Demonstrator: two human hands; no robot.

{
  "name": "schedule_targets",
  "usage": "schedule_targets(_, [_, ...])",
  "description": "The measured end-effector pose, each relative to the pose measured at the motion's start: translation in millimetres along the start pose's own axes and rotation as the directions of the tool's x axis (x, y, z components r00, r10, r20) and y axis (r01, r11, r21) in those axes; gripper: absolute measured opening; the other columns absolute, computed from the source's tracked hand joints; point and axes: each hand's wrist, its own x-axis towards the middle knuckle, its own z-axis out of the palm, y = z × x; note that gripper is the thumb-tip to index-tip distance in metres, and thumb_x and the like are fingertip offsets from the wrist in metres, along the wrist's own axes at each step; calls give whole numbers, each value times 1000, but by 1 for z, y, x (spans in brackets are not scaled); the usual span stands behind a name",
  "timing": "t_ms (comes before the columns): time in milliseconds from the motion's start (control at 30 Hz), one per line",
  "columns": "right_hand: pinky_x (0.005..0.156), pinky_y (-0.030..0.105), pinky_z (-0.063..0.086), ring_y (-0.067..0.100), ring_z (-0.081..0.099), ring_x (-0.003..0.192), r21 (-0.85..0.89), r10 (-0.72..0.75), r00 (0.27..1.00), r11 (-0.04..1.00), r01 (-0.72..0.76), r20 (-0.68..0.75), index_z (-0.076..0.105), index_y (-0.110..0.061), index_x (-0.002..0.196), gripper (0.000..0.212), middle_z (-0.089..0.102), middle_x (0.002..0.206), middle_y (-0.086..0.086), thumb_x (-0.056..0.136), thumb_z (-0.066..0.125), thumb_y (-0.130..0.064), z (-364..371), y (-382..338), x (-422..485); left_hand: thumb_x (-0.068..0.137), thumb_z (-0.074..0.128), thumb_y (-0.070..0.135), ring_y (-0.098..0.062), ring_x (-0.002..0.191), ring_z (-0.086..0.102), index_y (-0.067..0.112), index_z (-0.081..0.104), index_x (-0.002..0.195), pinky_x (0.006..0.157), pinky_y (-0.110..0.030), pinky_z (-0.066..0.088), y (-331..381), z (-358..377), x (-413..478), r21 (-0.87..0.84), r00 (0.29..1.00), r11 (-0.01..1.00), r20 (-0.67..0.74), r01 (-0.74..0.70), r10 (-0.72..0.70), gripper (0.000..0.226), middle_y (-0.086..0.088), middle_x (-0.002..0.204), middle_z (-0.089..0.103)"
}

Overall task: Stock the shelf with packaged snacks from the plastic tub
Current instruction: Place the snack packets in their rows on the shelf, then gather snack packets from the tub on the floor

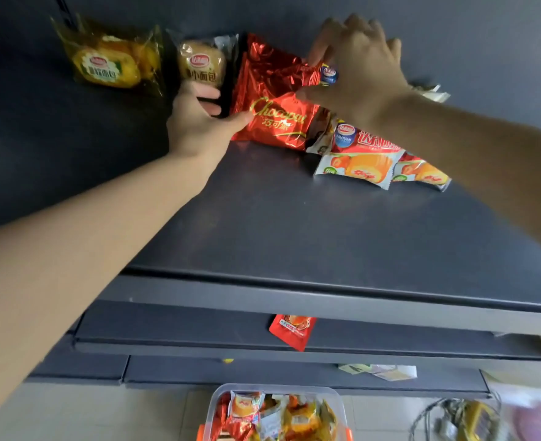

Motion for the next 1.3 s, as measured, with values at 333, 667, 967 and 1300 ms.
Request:
schedule_targets(333, [110,39,19,24,30,136,-64,-143,916,982,179,374,32,-18,147,73,35,150,3,88,48,-58,-61,-58,-132,88,47,60,-28,140,30,9,31,148,112,-42,25,23,-90,-108,697,869,524,438,-490,229,80,-9,154,32])
schedule_targets(667, [118,35,1,18,4,148,20,-194,829,976,216,525,3,-12,153,88,4,161,4,90,33,-66,-101,-67,-263,91,39,59,-30,142,30,2,36,144,116,-44,19,24,-133,-263,706,824,434,532,-559,196,79,-16,153,33])
schedule_targets(967, [118,42,9,25,12,146,32,-98,580,992,122,809,0,-21,153,87,2,161,5,88,30,-71,-20,-37,-429,91,48,54,-33,139,35,0,37,143,114,-47,25,-89,-114,-377,762,810,417,579,-496,-96,76,-19,149,38])
schedule_targets(1300, [114,41,26,28,23,143,-41,62,294,996,-75,954,4,-22,153,87,7,160,5,88,38,-69,129,-4,-554,92,51,49,-31,131,44,2,38,143,105,-40,36,-262,-86,-425,805,657,392,591,-446,-467,71,-17,143,44])
